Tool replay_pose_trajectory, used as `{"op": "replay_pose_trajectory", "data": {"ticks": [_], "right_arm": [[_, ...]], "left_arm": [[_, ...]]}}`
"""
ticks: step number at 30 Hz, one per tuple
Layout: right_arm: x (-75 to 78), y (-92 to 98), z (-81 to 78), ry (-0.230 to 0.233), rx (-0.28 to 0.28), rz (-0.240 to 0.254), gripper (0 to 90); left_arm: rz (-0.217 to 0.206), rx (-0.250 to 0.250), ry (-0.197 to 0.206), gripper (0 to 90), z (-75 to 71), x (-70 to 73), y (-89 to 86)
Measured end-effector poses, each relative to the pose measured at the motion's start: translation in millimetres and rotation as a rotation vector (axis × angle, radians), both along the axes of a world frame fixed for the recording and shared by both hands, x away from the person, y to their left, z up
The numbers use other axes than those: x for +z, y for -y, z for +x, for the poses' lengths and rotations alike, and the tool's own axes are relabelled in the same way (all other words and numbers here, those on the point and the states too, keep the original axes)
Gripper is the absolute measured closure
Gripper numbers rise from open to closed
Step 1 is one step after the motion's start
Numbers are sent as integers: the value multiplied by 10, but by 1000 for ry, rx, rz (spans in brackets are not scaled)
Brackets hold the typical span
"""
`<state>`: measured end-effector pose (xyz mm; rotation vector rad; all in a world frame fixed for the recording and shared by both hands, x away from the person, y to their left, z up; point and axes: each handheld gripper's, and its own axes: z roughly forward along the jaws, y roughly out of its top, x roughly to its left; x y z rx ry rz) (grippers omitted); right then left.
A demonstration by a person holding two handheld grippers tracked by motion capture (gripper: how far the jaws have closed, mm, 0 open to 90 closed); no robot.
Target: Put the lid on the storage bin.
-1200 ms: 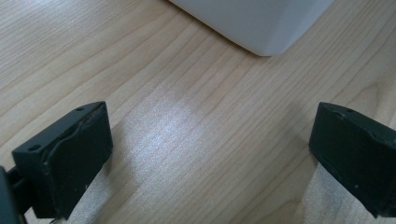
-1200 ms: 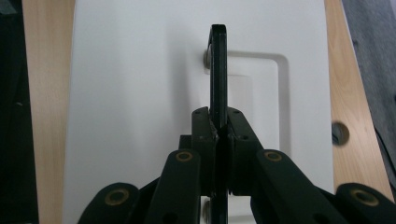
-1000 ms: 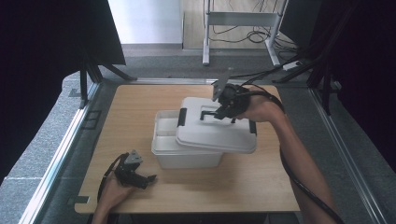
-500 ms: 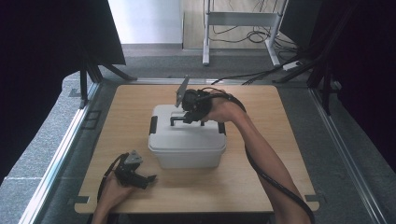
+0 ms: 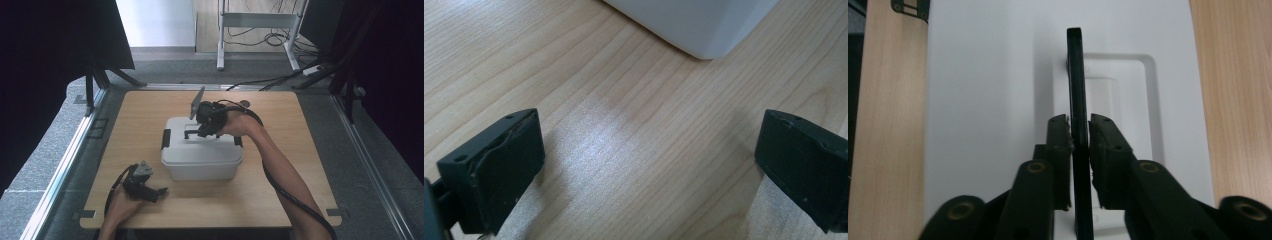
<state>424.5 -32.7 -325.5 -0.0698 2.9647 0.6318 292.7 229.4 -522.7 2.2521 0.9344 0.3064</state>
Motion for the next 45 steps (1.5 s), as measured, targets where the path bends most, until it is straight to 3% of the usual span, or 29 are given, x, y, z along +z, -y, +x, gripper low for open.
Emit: {"op": "replay_pose_trajectory", "data": {"ticks": [5,9,17,24,35,36,45], "right_arm": [[73,93,-58,-6,-37,42,552],[111,183,-93,2,-108,78,418],[136,430,-153,42,-194,129,240],[155,724,-261,55,-285,182,147],[84,1290,-392,54,-452,271,95],[42,1421,-427,63,-489,284,68],[-286,1892,-599,86,-618,332,29]], "left_arm": [[0,4,1,0,0,0,2],[1,7,1,0,-1,0,4],[1,13,0,0,-5,0,8],[-1,20,0,0,-10,0,11],[-1,18,0,0,-9,0,9],[-1,18,0,0,-9,0,9],[-1,18,0,0,-8,0,9]]}}
